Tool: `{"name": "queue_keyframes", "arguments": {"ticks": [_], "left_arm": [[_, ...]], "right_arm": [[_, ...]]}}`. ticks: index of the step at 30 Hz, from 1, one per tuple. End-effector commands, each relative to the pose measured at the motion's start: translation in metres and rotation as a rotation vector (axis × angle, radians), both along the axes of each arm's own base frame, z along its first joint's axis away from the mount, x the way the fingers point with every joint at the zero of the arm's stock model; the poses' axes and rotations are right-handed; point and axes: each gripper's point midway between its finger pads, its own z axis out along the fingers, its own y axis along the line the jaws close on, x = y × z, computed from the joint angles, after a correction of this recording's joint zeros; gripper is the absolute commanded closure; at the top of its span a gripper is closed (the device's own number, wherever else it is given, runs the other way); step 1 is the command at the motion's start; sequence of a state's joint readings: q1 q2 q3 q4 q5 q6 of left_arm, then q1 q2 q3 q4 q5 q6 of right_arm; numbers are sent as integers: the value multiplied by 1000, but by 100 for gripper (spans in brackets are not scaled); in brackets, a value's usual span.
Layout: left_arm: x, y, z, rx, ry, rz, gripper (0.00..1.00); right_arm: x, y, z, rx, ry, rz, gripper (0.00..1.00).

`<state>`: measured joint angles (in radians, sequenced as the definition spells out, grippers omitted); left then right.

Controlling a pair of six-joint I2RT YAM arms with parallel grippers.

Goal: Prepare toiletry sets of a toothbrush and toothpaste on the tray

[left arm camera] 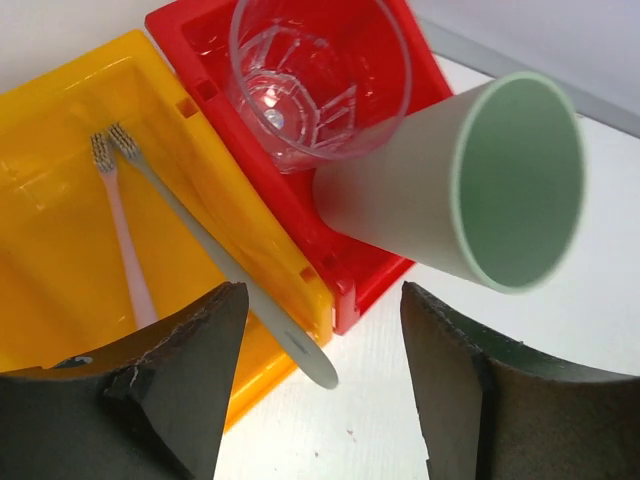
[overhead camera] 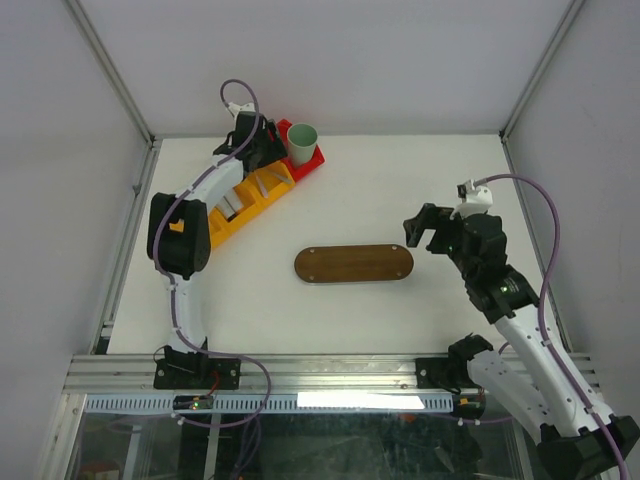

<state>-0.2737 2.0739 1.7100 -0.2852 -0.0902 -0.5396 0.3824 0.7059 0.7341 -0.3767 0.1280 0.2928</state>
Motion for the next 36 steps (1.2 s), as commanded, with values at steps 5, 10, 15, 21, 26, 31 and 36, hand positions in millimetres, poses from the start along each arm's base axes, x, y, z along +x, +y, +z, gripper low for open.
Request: {"name": "queue_keyframes", "arguments": {"ticks": [5, 10, 15, 21, 26, 31, 36], "left_arm": [[32, -2, -5, 0, -12, 45, 35], [46, -10, -15, -5, -2, 29, 35], [47, -7, -23, 21, 24, 39, 40], [34, -3, -33, 74, 53, 30, 49], [19, 2, -48, 102, 95, 15, 52], [-1, 6, -53, 111, 125, 5, 55], [-26, 9, -53, 99, 129, 0, 55]], "right_arm": [[7, 0, 10, 5, -59, -10, 0], [8, 0, 9, 4, -60, -14, 0], [9, -1, 7, 1, -55, -18, 0], [9, -1, 7, 2, -55, -18, 0], [9, -1, 7, 4, -59, -19, 0], [9, -1, 8, 4, -59, -20, 0], [9, -1, 7, 7, -60, -18, 0]]}}
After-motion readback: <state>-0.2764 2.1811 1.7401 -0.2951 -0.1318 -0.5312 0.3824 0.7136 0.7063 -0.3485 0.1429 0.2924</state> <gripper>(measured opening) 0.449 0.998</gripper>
